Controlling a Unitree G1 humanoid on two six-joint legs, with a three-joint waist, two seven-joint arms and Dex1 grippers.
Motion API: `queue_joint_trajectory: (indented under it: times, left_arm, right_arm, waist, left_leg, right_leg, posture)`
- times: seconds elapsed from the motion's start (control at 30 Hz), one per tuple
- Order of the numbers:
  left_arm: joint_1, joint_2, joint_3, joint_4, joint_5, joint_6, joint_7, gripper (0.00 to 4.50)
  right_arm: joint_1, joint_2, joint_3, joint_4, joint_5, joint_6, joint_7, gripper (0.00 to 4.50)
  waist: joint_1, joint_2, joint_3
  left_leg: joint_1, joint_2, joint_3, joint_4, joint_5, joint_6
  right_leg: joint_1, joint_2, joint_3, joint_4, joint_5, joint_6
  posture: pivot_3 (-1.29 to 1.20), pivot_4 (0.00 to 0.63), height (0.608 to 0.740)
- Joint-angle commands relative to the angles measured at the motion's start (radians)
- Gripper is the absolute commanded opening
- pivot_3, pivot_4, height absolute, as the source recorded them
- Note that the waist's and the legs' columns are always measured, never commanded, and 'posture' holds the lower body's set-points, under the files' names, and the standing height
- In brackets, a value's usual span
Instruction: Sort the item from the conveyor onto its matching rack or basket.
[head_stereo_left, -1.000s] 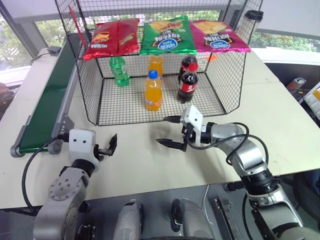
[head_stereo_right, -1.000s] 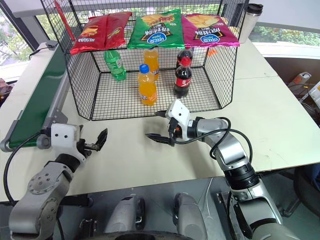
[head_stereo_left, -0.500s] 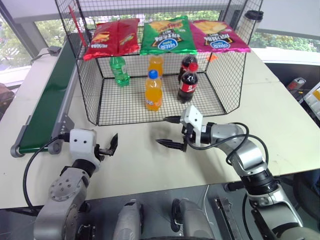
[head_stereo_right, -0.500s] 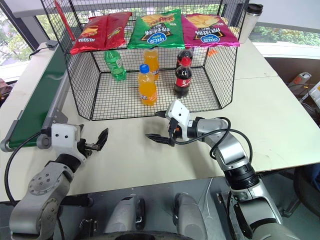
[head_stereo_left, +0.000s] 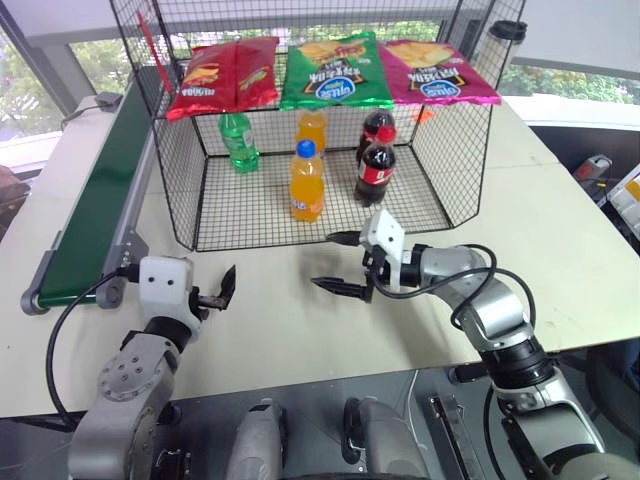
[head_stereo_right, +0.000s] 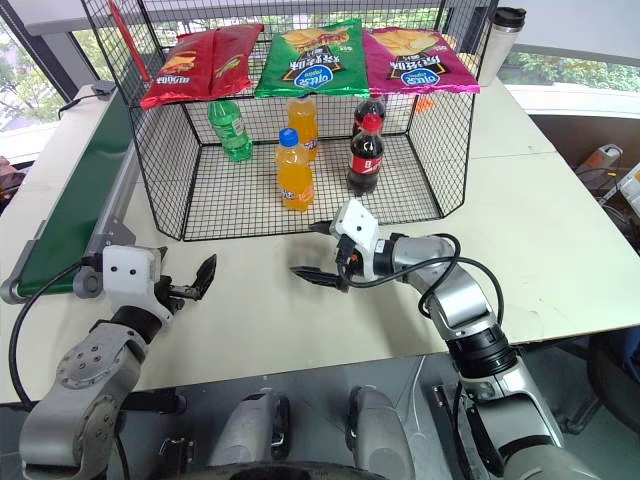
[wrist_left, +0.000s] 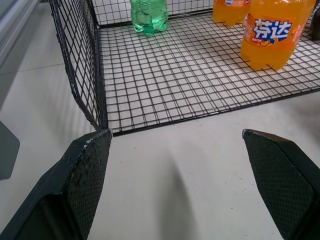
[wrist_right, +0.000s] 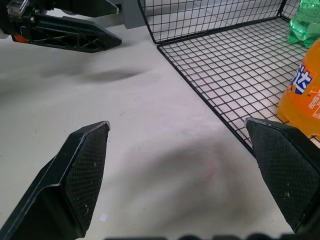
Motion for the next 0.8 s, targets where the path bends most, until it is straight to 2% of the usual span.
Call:
queue_joint_trajectory:
  times: [0.03,0.8]
  left_arm:
    - [0.001,0.003,-0.013,-0.029,0.008,-0.017,-0.001,4.33]
    - [0.002,0.003,-0.010,-0.053,-0.002,-0.007,0.002,4.33]
  right_arm:
    - [-0.020,0.001,-0.003,-0.009,0.002,-0.020,0.007,4.50]
    - [-0.018,-0.001,-0.004,-0.037,0.015,0.007,0.014,4.50]
  waist:
    - [0.000,0.000,0.000]
    - [0.000,0.000,0.000]
  left_leg:
    - [0.000,0.000,0.000,0.000,0.000,0.000]
    - [0.000,0.000,0.000,0.000,0.000,0.000]
  right_leg:
    - [0.000,0.000,0.000,0.000,0.000,0.000]
    - [0.000,0.000,0.000,0.000,0.000,0.000]
  posture:
    - [0.00,0.150,0.740]
    - [0.00,0.150,0.740]
